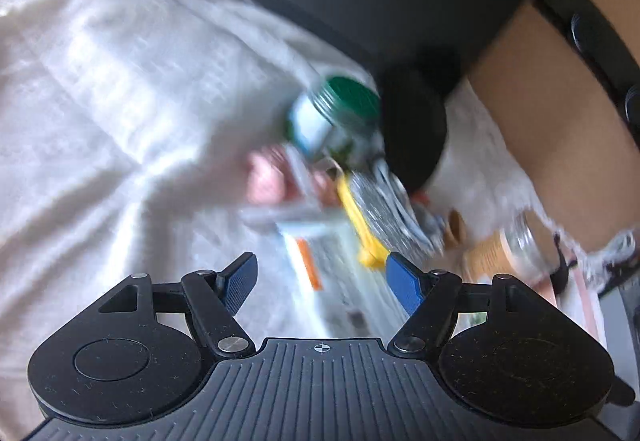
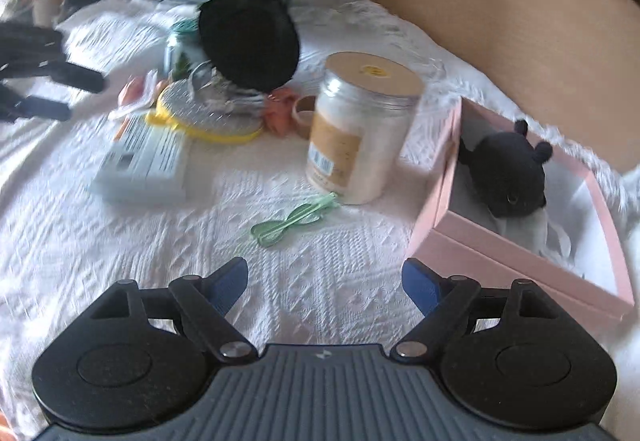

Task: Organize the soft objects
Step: 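Grasp the white wipes packet with the left tool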

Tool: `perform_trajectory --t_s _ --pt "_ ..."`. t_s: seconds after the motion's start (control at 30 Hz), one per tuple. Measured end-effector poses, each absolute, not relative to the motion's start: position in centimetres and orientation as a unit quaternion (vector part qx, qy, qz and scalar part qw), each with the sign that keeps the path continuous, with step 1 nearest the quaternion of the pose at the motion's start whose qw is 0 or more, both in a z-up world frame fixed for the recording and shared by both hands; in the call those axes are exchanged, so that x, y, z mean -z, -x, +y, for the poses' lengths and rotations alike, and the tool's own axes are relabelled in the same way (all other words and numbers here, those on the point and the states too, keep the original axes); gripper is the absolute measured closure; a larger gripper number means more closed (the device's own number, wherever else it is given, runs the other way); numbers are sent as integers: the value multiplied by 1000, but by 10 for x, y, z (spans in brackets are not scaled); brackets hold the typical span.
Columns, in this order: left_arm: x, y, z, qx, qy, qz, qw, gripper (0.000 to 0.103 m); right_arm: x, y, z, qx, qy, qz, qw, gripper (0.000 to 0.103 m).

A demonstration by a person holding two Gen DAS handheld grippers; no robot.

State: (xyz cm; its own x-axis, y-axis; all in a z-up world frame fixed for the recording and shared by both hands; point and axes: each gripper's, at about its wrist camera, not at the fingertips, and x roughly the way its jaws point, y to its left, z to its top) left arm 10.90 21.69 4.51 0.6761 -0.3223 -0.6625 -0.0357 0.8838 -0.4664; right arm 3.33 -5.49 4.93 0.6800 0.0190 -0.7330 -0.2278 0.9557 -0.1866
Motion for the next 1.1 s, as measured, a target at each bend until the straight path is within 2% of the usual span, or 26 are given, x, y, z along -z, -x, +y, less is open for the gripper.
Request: perform_trajectory --t_s 0.2,0.3,0.43,0.5,0.7,0.8,0.93,1.1 --pt "-39 -127 160 82 147 407 898 27 -39 -29 -63 -64 127 409 901 18" --pt "-35 -132 127 62 48 406 911 27 -33 -29 -69 -64 113 415 900 17" --pt "-26 -128 102 44 -61 393 916 23 -30 -30 -74 -59 99 414 903 10" --pt "-27 -125 104 45 -61 392 917 22 -28 -30 -75 -59 97 413 903 9" --pt "-23 -130 127 26 -20 417 908 6 -20 -30 -88 -46 40 416 907 0" --pt "-17 -136 135 26 28 428 903 6 -16 -26 -93 -40 12 406 913 0" --pt "-15 -140 121 25 -13 430 902 6 -15 -26 -91 -37 13 400 915 0" --pt "-14 -143 118 25 -11 433 901 6 -15 -27 -92 -42 16 400 915 0"
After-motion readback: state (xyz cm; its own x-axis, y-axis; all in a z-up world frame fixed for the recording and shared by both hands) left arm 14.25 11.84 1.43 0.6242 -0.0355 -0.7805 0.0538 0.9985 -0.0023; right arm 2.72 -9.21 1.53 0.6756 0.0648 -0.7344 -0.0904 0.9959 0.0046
